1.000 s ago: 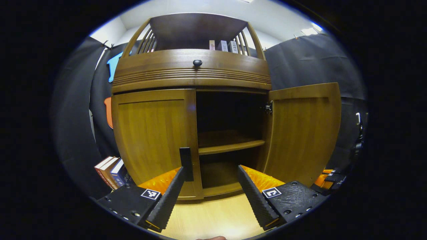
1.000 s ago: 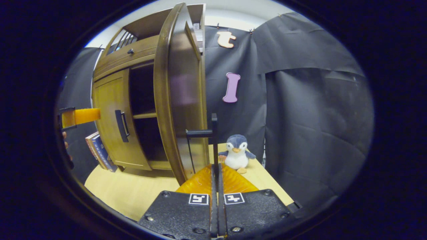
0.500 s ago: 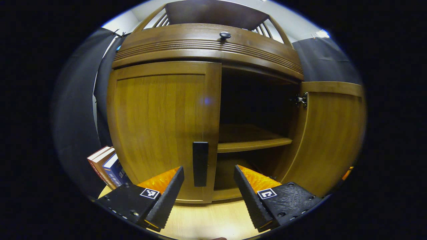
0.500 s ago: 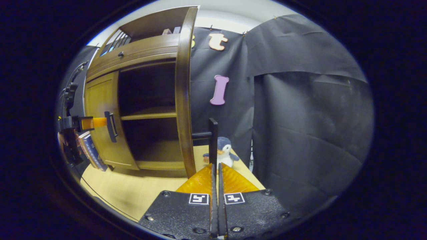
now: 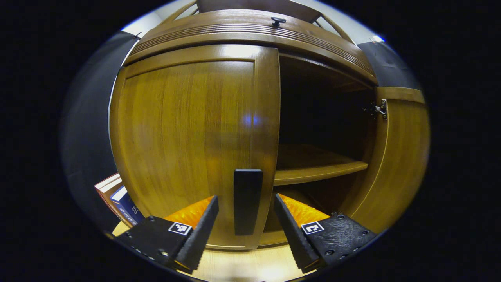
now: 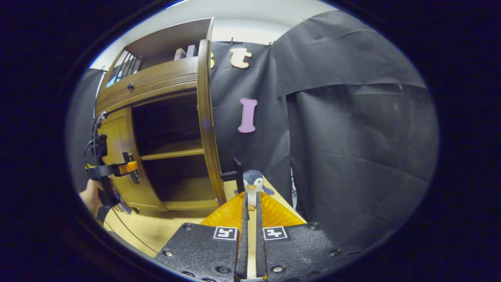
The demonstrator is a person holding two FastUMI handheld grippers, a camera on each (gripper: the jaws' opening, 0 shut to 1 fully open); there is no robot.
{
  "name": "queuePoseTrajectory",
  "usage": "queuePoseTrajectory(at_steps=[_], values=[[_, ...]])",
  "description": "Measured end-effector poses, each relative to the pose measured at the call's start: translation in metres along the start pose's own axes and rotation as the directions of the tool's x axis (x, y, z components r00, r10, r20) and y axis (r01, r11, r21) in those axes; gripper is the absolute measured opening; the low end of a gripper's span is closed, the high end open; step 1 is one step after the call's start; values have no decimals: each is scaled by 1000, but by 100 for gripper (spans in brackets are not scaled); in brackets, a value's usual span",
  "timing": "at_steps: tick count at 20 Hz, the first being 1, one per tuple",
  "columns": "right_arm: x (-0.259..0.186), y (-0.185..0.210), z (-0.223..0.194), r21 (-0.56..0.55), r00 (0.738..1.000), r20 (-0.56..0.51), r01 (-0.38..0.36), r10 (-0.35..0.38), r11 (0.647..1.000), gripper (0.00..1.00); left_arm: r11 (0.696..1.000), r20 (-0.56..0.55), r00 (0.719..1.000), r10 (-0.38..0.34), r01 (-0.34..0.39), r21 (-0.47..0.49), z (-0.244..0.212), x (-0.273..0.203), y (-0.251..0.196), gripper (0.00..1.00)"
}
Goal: Open the right door of the double-door shoe cabinet with the right hand, and open the left door with the left hand.
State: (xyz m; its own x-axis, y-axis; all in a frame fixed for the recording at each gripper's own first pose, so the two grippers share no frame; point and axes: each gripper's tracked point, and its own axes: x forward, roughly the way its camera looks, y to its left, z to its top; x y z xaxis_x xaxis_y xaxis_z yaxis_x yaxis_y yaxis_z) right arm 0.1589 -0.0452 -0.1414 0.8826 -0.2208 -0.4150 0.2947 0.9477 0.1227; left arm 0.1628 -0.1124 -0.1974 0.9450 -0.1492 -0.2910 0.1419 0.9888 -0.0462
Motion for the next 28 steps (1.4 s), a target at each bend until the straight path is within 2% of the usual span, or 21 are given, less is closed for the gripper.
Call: queuePoseTrajectory(at_steps=[2, 3, 5, 6, 7, 8, 9, 10, 12, 15, 16, 17, 18, 19, 22, 23, 24, 25, 26, 27, 28], values=[[-4, 2, 1, -4, 1000, 2, -5, 5, 1000, 11, 1000, 29, 1000, 11, -11, 16, 4, 8, 5, 89], [-6, 3, 1, -7, 1000, 3, -12, 12, 1000, 12, 1000, 34, 999, 20, -20, 17, 3, 12, 7, 81], [-9, 6, -2, -15, 999, -8, -33, 33, 999, 16, 1000, 25, 1000, 6, -7, 15, -2, 18, 6, 77], [-10, 8, -4, -20, 999, -18, -45, 44, 999, 17, 1000, 37, 999, -1, 0, 19, 0, 20, 5, 89], [-11, 8, -5, -24, 998, -23, -52, 52, 998, 21, 1000, 33, 999, 0, -1, 27, 0, 18, 8, 88], [-13, 9, -5, -29, 998, -25, -60, 59, 998, 20, 1000, 35, 999, -7, 6, 30, -1, 17, 9, 76], [-14, 13, -5, -35, 997, -25, -71, 70, 997, 23, 1000, 36, 999, -11, 10, 28, 0, 20, 9, 70], [-14, 15, -4, -40, 997, -25, -79, 78, 996, 27, 999, 34, 999, -29, 28, 24, -1, 18, 7, 70], [-15, 24, -2, -48, 994, -25, -104, 102, 993, 30, 998, 25, 998, -64, 63, 16, -2, 19, -1, 53], [-18, 34, -6, -63, 990, -37, -138, 136, 988, 32, 997, 23, 998, -60, 59, 45, -1, 18, -1, 34], [-19, 36, -7, -67, 989, -39, -142, 140, 988, 34, 997, 23, 998, -64, 63, 42, -2, 19, -2, 34], [-20, 36, -8, -71, 990, -40, -141, 138, 987, 37, 997, 25, 997, -70, 69, 42, 0, 16, -3, 17], [-21, 37, -9, -74, 989, -41, -143, 140, 987, 38, 997, 23, 997, -73, 72, 42, -1, 18, -3, 39], [-22, 38, -10, -78, 989, -43, -143, 140, 987, 41, 996, 21, 997, -74, 74, 41, -2, 18, -2, 28], [-22, 42, -12, -82, 989, -46, -147, 143, 986, 47, 994, 12, 995, -96, 95, 50, -3, 14, -3, 28], [-23, 46, -10, -84, 988, -44, -154, 150, 985, 47, 994, 10, 995, -102, 101, 47, -4, 11, -4, 39], [-22, 49, -8, -87, 987, -42, -159, 156, 983, 48, 995, 10, 995, -97, 97, 39, -4, 8, -3, 17], [-21, 52, -8, -91, 986, -42, -168, 164, 982, 48, 995, 14, 995, -95, 95, 41, -4, 4, -3, 20], [-20, 55, -8, -97, 985, -42, -173, 170, 980, 47, 995, 12, 995, -94, 94, 41, -5, 3, -3, 29], [-21, 59, -9, -103, 983, -43, -183, 179, 978, 47, 995, 14, 996, -94, 93, 40, -6, 0, -3, 20], [-21, 62, -9, -110, 981, -44, -191, 187, 975, 49, 995, 14, 996, -92, 92, 37, -7, -3, -1, 29]])
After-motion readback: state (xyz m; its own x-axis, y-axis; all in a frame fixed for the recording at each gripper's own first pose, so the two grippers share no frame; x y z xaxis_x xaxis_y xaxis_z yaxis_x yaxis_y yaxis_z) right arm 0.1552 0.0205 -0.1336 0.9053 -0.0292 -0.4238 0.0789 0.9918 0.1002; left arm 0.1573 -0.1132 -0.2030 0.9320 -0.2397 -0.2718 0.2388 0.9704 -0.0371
